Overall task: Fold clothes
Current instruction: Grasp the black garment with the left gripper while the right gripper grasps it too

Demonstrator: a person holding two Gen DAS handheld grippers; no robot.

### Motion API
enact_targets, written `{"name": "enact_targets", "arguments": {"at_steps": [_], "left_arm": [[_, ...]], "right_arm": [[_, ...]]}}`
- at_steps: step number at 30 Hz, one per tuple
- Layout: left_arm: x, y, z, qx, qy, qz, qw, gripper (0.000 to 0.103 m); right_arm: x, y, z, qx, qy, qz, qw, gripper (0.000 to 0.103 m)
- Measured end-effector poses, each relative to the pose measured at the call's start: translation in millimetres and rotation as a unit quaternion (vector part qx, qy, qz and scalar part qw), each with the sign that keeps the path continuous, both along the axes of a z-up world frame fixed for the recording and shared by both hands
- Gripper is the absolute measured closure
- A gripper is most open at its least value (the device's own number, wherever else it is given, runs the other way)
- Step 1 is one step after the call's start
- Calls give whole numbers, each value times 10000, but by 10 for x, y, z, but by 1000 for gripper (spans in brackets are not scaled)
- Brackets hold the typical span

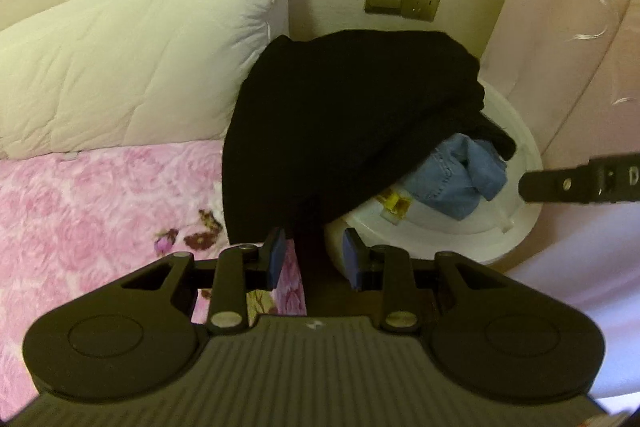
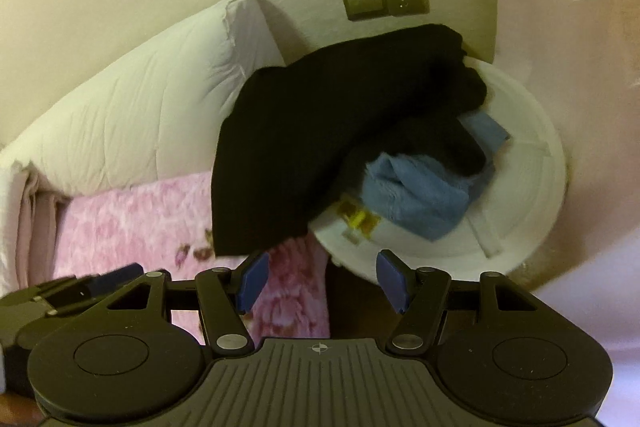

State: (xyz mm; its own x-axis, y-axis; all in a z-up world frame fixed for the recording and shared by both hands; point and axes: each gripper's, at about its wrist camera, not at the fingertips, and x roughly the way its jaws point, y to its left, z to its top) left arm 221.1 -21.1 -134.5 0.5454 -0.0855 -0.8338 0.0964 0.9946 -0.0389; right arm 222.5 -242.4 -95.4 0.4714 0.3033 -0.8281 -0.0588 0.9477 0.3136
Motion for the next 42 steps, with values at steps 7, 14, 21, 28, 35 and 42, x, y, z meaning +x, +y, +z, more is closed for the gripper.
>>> {"name": "enact_targets", "arguments": {"at_steps": [7, 14, 21, 28, 35, 42], "left_arm": [[455, -24, -509, 40, 55, -307, 9995, 76], [690, 96, -951, 16, 392, -153, 9991, 76], [860, 409, -1191, 51, 585, 274, 9979, 76], [1141, 585, -1295, -51, 488, 395, 9980, 76], [1473, 729, -1454, -261, 567, 458, 9970, 76], [1698, 1010, -1489, -457, 531, 581, 9958, 76]], "right_arm": [[535, -130, -313, 756, 35, -408, 9963, 39], [891, -275, -761, 1551, 417, -930, 9826, 40], [1052, -345, -773, 1411, -139, -1115, 9836, 40], [1447, -373, -854, 1135, -412, -1371, 9832, 40], [1815, -343, -1303, 1103, -36, -1778, 9779, 40], [1944, -157, -1107, 1265, -536, -1507, 9790, 96]]}}
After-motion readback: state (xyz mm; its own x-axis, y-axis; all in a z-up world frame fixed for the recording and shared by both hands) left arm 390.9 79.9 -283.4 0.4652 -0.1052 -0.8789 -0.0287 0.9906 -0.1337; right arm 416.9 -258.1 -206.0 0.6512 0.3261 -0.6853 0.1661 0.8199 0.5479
